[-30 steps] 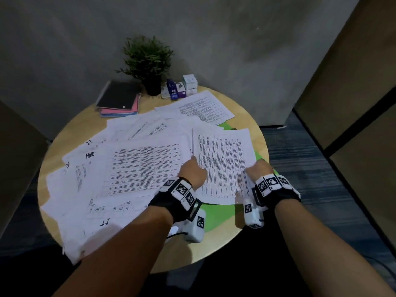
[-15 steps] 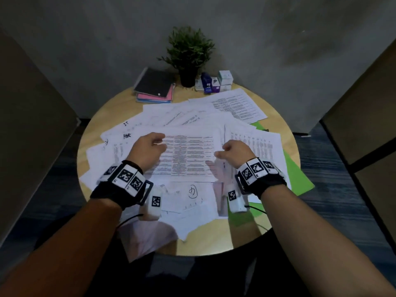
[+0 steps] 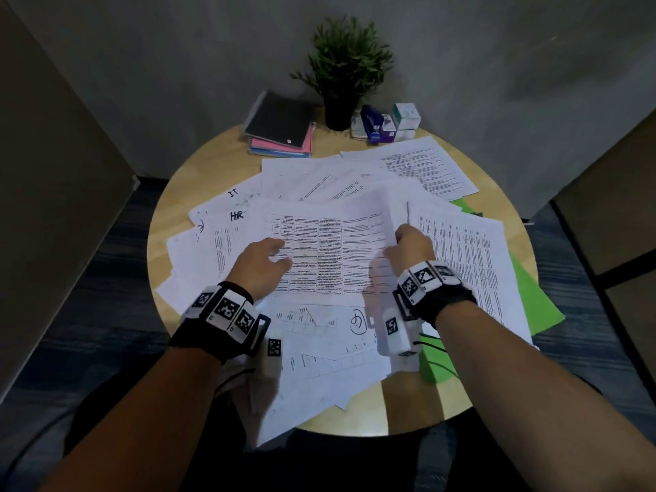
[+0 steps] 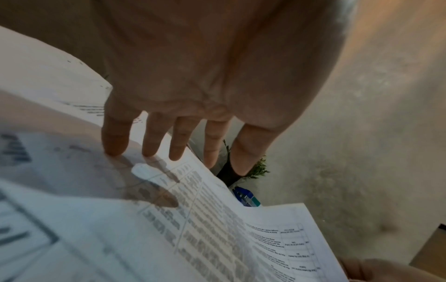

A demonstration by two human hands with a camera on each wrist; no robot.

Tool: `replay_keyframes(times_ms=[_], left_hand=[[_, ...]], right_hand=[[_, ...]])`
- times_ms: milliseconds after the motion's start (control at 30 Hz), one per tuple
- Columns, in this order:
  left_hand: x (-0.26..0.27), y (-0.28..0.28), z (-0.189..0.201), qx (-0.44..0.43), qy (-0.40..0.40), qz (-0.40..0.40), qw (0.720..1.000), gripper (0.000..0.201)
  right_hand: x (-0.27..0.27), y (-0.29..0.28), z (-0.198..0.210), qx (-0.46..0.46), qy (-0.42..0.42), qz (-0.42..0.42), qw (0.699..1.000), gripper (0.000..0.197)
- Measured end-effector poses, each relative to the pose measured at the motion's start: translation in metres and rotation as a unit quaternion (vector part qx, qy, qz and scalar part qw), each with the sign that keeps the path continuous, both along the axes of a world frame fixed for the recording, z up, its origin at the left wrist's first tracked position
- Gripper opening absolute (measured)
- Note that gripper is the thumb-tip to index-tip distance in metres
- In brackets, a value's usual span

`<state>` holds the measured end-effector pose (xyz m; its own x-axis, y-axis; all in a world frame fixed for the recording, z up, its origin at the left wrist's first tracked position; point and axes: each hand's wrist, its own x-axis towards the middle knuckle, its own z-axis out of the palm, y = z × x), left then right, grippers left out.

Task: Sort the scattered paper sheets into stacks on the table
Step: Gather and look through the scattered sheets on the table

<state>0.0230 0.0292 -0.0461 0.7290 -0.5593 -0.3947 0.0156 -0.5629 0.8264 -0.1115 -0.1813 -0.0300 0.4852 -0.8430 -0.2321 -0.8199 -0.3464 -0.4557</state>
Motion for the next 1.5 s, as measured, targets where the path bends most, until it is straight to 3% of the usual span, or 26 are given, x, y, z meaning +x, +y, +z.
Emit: replay_keyframes(times_ms=[133,267,367,467,567,700,800,900,1000,1067,1167,1267,1333,1433,1500], left_hand=[[0.004,0.001,0.007,-0.045,0.003,0.014,0.999,0.046],[0.007,0.004,0.03,-0.089,-0.182,0.039,0.978,0.069],[0.008,0.013,0.051,-0.137,-0.205,0.03,0.969,0.083],[0.008,0.023,0.064,-0.113,-0.191,-0.019,0.975,0.056],[0.011,0.029,0.062,-0.108,-0.168,0.005,0.98,0.021],[0.027,0.042,0.055,-0.119,-0.176,0.142,0.967,0.02],[0.044,0.054,0.049,-0.128,-0.182,0.218,0.95,0.027],[0.05,0.059,0.044,-0.116,-0.174,0.252,0.945,0.028],[0.051,0.056,0.042,-0.131,-0.15,0.26,0.945,0.028],[0.052,0.053,0.041,-0.139,-0.13,0.262,0.946,0.028],[0.052,0.05,0.04,-0.146,-0.119,0.251,0.95,0.029],[0.052,0.048,0.04,-0.138,-0.122,0.246,0.952,0.028],[0.052,0.047,0.039,-0.141,-0.117,0.235,0.955,0.027],[0.052,0.049,0.04,-0.148,-0.107,0.208,0.961,0.026],[0.053,0.05,0.04,-0.149,-0.101,0.185,0.966,0.025]], right_hand=[[-0.004,-0.007,0.038,-0.043,-0.087,0.053,0.994,0.014],[-0.003,-0.008,0.095,-0.102,-0.117,0.145,0.977,0.012],[0.001,0.0,0.131,-0.087,-0.147,0.217,0.961,0.013],[0.01,0.006,0.147,-0.097,-0.161,0.277,0.942,0.02],[0.027,0.007,0.143,-0.12,-0.156,0.286,0.938,0.022],[0.038,0.005,0.122,-0.116,-0.207,0.188,0.953,0.028],[0.037,-0.004,0.093,-0.061,-0.16,0.123,0.978,0.035],[0.032,-0.01,0.059,-0.013,-0.028,0.09,0.995,0.048],[0.032,-0.002,0.031,-0.006,0.112,0.07,0.991,0.056],[0.033,0.006,0.015,-0.02,0.169,0.05,0.984,0.072],[0.036,0.015,0.001,-0.051,0.225,0.039,0.972,0.091],[0.04,0.012,-0.005,-0.042,0.213,0.006,0.976,0.096],[0.041,0.005,-0.006,-0.033,0.178,-0.011,0.983,0.086],[0.036,-0.009,0.007,-0.035,0.091,0.025,0.995,0.029],[0.028,-0.017,0.032,-0.016,0.001,0.074,0.997,0.006]])
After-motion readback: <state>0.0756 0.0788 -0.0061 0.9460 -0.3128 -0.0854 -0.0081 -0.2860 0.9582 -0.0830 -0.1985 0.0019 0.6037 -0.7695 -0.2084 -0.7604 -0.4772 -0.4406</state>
